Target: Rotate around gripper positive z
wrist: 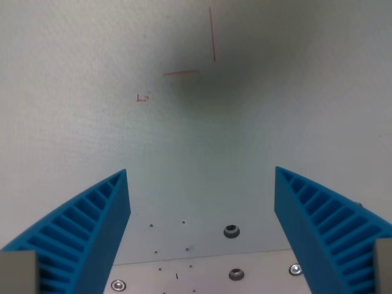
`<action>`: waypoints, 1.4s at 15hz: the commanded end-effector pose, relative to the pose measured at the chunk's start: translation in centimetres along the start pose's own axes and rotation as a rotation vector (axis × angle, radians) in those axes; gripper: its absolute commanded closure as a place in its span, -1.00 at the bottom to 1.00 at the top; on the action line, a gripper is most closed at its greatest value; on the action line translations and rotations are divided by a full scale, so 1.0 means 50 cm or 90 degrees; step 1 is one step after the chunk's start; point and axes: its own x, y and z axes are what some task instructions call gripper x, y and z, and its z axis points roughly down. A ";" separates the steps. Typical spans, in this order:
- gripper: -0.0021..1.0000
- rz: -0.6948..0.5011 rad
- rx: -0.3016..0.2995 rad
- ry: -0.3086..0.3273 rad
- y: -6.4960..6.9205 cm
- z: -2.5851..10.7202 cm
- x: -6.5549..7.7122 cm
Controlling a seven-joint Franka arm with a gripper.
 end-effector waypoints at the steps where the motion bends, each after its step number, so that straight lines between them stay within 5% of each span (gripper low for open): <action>1: -1.00 0.008 0.000 0.003 0.000 -0.004 0.000; 21: -1.00 0.156 0.000 0.003 0.000 -0.004 0.000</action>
